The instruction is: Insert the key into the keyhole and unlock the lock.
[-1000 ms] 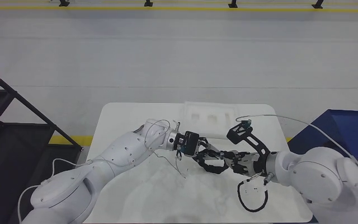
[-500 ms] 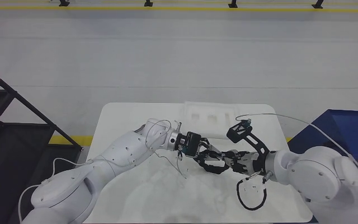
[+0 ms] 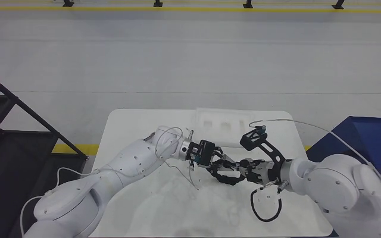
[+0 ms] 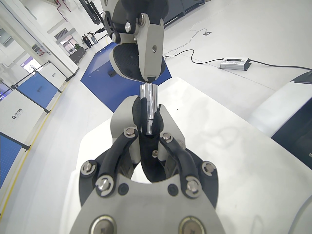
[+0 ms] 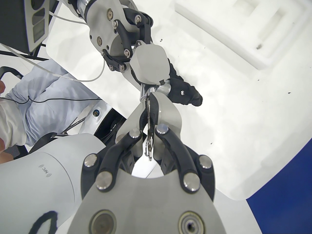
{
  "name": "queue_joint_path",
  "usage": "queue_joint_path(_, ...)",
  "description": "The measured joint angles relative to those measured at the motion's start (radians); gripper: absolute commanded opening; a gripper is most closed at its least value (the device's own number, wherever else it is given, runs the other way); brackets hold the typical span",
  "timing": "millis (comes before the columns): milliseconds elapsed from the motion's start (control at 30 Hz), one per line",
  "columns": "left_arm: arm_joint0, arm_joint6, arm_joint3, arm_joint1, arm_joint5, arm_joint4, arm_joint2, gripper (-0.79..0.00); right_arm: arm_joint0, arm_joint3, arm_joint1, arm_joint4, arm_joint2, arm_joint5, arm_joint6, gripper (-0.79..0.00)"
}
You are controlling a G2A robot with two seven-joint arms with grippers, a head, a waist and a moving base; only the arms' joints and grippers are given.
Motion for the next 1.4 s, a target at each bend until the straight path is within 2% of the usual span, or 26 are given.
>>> queue_joint_path(367,0.002,0.003,0.010,-0.001,0.003,-0.022,0.005,-0.785,0.042,0.036,-0.008,0.001,-0.048,0.019,-0.011,-0.785)
queue_joint_path(500,0.009,0.007,0.020,0.000,0.006,-0.044,0.007,-0.785,0.053,0.049,-0.010,0.009,-0.051,0.022,-0.026,-0.591)
queue_joint_path(567,0.013,0.006,0.028,0.001,0.005,-0.060,0.009,-0.785,0.058,0.057,-0.010,0.014,-0.049,0.016,-0.034,-0.560)
queue_joint_path(667,0.018,0.000,0.041,0.001,0.000,-0.082,0.012,-0.785,0.067,0.074,-0.011,0.024,-0.043,0.006,-0.049,-0.465)
queue_joint_path(767,0.021,-0.007,0.054,0.000,-0.007,-0.101,0.015,-0.785,0.077,0.091,-0.012,0.040,-0.031,-0.004,-0.068,-0.465)
queue_joint_path(867,0.023,-0.010,0.066,-0.001,-0.010,-0.116,0.018,-0.785,0.083,0.100,-0.012,0.056,-0.015,-0.016,-0.084,-0.428)
queue_joint_path(900,0.024,-0.011,0.069,-0.001,-0.011,-0.121,0.018,-0.785,0.083,0.100,-0.011,0.058,-0.008,-0.023,-0.090,-0.379)
queue_joint_path(967,0.026,-0.016,0.078,-0.002,-0.016,-0.136,0.019,-0.785,0.077,0.092,-0.009,0.059,0.010,-0.055,-0.107,-0.049)
queue_joint_path(1000,0.027,-0.019,0.082,-0.002,-0.019,-0.145,0.018,-0.785,0.071,0.086,-0.008,0.057,0.019,-0.078,-0.116,0.000)
queue_joint_path(1400,0.026,-0.074,0.099,0.005,-0.074,-0.235,-0.003,-0.785,-0.130,0.000,0.022,-0.068,0.154,-0.392,-0.200,0.000)
